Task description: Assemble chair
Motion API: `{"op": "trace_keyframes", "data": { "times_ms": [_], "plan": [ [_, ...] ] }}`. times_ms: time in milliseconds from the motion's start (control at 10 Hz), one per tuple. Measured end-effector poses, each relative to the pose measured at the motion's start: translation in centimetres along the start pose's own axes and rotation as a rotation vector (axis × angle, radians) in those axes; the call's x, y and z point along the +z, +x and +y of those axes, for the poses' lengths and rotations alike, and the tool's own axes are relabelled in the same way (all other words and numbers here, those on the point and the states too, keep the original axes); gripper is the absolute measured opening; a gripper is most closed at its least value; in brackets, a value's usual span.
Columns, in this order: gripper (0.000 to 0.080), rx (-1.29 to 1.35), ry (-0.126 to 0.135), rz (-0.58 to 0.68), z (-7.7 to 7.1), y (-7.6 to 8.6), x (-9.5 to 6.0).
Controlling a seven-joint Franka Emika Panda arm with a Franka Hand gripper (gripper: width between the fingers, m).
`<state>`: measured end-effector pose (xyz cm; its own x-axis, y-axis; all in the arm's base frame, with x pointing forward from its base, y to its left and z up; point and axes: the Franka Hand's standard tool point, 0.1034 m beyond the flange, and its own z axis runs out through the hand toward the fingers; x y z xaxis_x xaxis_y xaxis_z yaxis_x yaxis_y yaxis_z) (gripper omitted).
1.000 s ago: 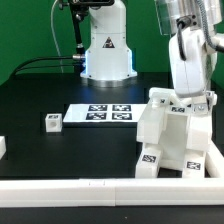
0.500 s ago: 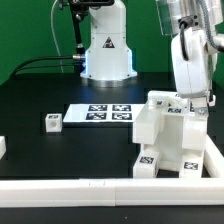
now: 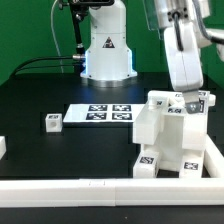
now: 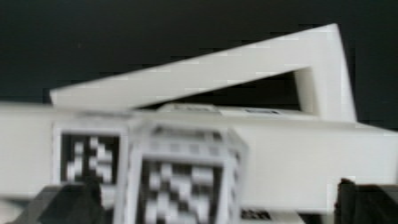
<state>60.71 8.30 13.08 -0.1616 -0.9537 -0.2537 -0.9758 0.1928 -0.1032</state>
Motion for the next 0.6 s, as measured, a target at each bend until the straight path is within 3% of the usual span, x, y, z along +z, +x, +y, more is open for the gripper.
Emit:
{"op": "trace_keyframes", "data": {
  "times_ms": [400,600],
  "plan": [
    [0.0649,-0.014,-0.002,0.001,0.13,-0.14,0.27],
    [0.0649,-0.099,0.000,0.002,-0.11,0.62,-0.02]
  ]
}}
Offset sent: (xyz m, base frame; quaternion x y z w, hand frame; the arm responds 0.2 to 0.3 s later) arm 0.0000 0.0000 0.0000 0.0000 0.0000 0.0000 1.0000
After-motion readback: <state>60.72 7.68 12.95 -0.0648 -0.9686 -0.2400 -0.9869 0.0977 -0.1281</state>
